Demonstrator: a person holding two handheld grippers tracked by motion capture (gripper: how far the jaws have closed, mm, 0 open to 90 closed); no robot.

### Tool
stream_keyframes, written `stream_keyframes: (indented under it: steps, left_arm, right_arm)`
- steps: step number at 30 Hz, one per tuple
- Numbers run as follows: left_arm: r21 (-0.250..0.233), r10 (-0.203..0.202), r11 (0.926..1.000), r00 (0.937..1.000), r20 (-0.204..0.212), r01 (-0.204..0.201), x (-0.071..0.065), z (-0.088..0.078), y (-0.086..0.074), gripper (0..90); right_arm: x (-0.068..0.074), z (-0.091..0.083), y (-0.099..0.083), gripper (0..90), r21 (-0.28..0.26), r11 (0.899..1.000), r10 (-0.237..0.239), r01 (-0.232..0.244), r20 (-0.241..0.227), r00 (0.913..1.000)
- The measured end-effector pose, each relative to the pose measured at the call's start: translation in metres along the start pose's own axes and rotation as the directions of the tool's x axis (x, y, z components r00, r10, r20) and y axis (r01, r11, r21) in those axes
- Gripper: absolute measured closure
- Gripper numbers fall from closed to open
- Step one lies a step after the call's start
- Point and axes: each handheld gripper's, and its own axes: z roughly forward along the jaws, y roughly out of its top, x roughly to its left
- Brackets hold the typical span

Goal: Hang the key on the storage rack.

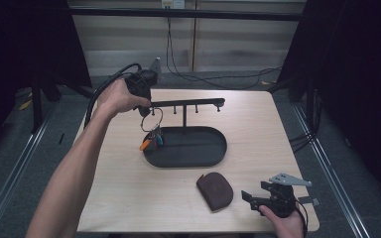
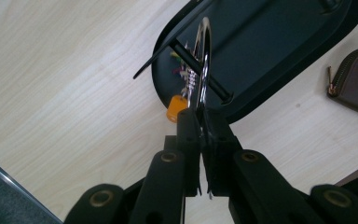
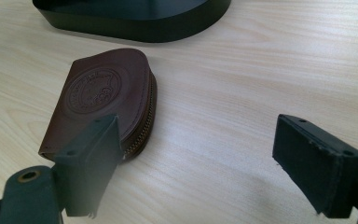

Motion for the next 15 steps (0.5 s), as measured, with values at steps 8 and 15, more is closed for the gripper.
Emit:
stream_keyframes:
  steps: [8, 15]
  left_arm:
    - [-0.021, -0.003, 0.9998, 0.9995, 0.033, 0.004, 0.006, -0.004, -0.005, 81.6]
    - [-0.083, -0.056, 0.9945, 0.9948, 0.084, 0.063, 0.014, -0.003, -0.021, 63.7]
  right_arm:
    - [0.0, 0.001, 0.0, 15.4, 0.001, 1.0, 0.005, -0.005, 0.0, 1.0]
    - [0.001, 0.001, 0.0, 15.4, 0.005, 1.0, -0.001, 0.001, 0.006, 1.0]
